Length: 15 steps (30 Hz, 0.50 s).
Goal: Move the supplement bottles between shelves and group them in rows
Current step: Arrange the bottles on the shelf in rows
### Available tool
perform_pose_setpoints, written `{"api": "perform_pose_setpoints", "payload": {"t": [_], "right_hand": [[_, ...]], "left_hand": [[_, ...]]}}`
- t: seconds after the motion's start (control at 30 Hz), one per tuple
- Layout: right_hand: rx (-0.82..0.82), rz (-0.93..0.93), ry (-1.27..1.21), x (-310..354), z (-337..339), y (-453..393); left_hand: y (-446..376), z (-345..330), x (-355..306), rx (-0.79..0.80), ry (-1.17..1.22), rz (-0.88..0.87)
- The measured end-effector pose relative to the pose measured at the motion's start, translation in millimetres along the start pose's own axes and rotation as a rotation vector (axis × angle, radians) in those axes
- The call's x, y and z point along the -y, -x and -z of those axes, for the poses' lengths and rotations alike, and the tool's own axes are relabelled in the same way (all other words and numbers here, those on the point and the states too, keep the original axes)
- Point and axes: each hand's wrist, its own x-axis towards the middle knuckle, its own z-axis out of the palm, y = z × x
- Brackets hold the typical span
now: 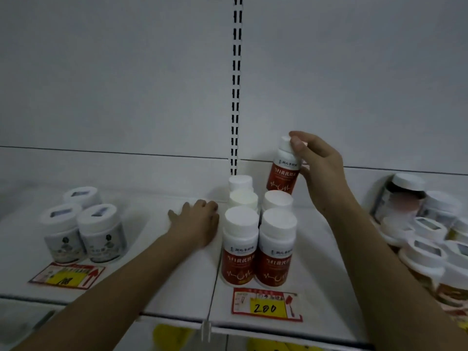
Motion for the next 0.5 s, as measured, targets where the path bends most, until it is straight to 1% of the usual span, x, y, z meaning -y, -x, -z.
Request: {"api": "perform_pose_setpoints", "payload": {"t": [0.17,0.33,0.5], "right_hand": [[0.119,-0.126,-0.068,-23,4,4],[0.187,-0.181,-0.007,-32,-1,8],[0.248,-0.258,-0.02,-40,-1,9]], "left_hand": [[1,-3,4,-0.007,-0.005,-0.012],[4,0,2,0.002,-0.002,-0.01],[6,1,1,-0.018,0.012,-0.02]]}}
